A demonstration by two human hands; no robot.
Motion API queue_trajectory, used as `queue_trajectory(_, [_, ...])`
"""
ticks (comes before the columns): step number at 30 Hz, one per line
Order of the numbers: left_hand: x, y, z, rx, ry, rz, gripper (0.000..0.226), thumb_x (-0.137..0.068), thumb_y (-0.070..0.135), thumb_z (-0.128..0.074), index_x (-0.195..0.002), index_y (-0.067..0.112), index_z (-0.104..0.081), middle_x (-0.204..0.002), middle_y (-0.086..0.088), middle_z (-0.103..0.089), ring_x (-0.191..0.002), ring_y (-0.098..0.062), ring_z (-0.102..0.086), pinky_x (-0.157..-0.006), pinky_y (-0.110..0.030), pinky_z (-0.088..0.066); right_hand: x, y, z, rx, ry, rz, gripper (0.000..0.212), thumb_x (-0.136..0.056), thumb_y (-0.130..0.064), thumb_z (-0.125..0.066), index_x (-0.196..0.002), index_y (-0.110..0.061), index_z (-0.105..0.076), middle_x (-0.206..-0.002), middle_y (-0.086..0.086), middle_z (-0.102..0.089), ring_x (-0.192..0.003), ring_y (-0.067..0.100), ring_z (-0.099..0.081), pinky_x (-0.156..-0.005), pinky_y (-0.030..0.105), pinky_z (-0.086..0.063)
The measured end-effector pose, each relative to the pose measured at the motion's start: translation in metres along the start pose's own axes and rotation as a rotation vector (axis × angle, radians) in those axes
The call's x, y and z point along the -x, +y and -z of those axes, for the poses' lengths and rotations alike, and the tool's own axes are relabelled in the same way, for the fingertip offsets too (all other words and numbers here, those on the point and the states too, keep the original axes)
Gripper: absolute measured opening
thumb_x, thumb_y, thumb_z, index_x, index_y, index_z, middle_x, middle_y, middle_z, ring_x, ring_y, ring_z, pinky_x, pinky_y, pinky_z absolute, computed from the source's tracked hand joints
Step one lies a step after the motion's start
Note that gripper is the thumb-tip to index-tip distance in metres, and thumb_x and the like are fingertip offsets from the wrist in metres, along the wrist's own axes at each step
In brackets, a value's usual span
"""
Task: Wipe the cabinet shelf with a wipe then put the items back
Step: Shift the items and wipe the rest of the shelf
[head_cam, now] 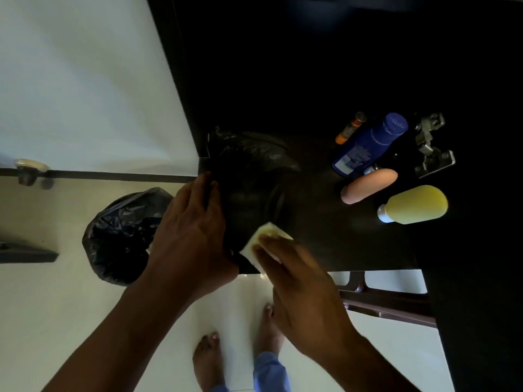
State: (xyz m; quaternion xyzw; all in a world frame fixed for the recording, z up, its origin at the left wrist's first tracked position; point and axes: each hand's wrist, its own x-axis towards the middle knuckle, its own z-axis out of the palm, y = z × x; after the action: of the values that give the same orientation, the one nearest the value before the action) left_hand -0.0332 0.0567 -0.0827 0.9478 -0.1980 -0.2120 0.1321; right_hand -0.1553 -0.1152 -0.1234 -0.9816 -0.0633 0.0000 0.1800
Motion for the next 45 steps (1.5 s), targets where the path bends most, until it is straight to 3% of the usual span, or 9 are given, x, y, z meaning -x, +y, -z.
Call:
queue_trajectory(6, [0.0,0.004,0.005,-0.123,0.025,-0.001,0.117,-0.067,0.043,-0.08,-0.161,0.011,-0.019,-0.164,-0.011,-0.021,-0.145,-0.03,-0.028,-0.12,-0.036,-0.029,-0.054,0.016,0.002,0.098,0.092,-0.358,0.06,-0.083,-0.003,-0.063,-0.143,-0.003,-0.053,-0.145,0.017,-0.05,-0.129,0.037,-0.049,-0.103,0.041,-0.051])
queue_trajectory(11, [-0.005,0.005,0.003,-0.135,0.035,0.0,0.116,-0.075,0.046,-0.08,-0.162,0.013,-0.01,-0.168,-0.007,-0.012,-0.151,-0.027,-0.02,-0.123,-0.034,-0.024,-0.112,0.015,0.002,0.028,0.125,-0.372,0.055,-0.09,-0.005,-0.051,-0.145,-0.003,-0.049,-0.144,0.018,-0.049,-0.133,0.034,-0.042,-0.112,0.036,-0.039])
queue_trajectory(17, [-0.005,0.005,0.002,-0.139,0.054,-0.002,0.113,-0.078,0.046,-0.078,-0.163,0.012,-0.012,-0.169,-0.008,-0.012,-0.152,-0.027,-0.017,-0.125,-0.033,-0.019,-0.037,-0.003,0.004,-0.016,-0.079,-0.048,0.063,-0.084,-0.006,-0.044,-0.146,-0.01,-0.052,-0.152,0.007,-0.048,-0.14,0.028,-0.044,-0.115,0.034,-0.041])
queue_trajectory(21, [-0.006,0.019,-0.001,-0.154,0.057,0.052,0.108,-0.08,0.033,-0.073,-0.163,0.008,-0.009,-0.167,-0.013,-0.014,-0.152,-0.03,-0.018,-0.128,-0.036,-0.019,-0.046,0.008,0.002,-0.139,0.067,-0.309,0.048,-0.095,-0.012,-0.048,-0.141,-0.023,-0.055,-0.136,-0.006,-0.054,-0.126,0.02,-0.054,-0.107,0.025,-0.045])
queue_trajectory(26, [-0.007,0.019,-0.002,-0.135,0.08,0.071,0.102,-0.081,0.029,-0.071,-0.162,0.006,-0.012,-0.167,-0.013,-0.014,-0.153,-0.031,-0.018,-0.128,-0.036,-0.019,-0.145,0.028,0.005,-0.017,0.18,-0.379,0.057,-0.077,-0.004,-0.038,-0.13,0.004,-0.057,-0.129,0.02,-0.056,-0.115,0.038,-0.049,-0.101,0.043,-0.045])
queue_trajectory(35, [0.0,0.004,-0.014,-0.014,0.106,-0.012,0.112,-0.087,0.034,-0.069,-0.163,0.01,0.008,-0.173,-0.013,0.007,-0.16,-0.028,0.006,-0.13,-0.037,0.002,-0.148,0.004,-0.004,-0.105,-0.029,0.053,0.053,-0.085,0.007,-0.059,-0.136,-0.006,-0.061,-0.14,0.012,-0.06,-0.131,0.031,-0.052,-0.114,0.044,-0.042])
queue_trajectory(39, [0.001,0.006,-0.003,-0.077,0.122,0.014,0.116,-0.068,0.036,-0.088,-0.16,0.004,-0.025,-0.168,-0.024,-0.02,-0.154,-0.038,-0.028,-0.121,-0.037,-0.013,-0.103,0.008,0.009,-0.097,0.028,0.046,0.046,-0.083,-0.006,-0.057,-0.127,-0.008,-0.069,-0.129,0.007,-0.066,-0.119,0.026,-0.061,-0.103,0.038,-0.052])
queue_trajectory(42, [0.003,0.006,-0.006,0.008,0.122,0.016,0.103,-0.095,0.032,-0.065,-0.164,0.011,0.008,-0.172,-0.01,0.013,-0.16,-0.028,0.006,-0.125,-0.032,0.005,-0.124,0.013,0.005,-0.033,0.118,-0.085,0.048,-0.079,0.007,-0.067,-0.126,-0.004,-0.068,-0.124,0.012,-0.068,-0.112,0.031,-0.064,-0.1,0.04,-0.054])
queue_trajectory(45, [0.003,0.009,-0.006,-0.03,0.141,0.018,0.101,-0.097,0.032,-0.061,-0.163,0.009,0.012,-0.172,-0.01,0.017,-0.16,-0.027,0.009,-0.131,-0.036,0.001,-0.174,0.011,-0.001,0.013,0.146,-0.098,0.051,-0.08,0.007,-0.063,-0.129,-0.005,-0.065,-0.129,0.012,-0.066,-0.115,0.031,-0.059,-0.099,0.038,-0.053])
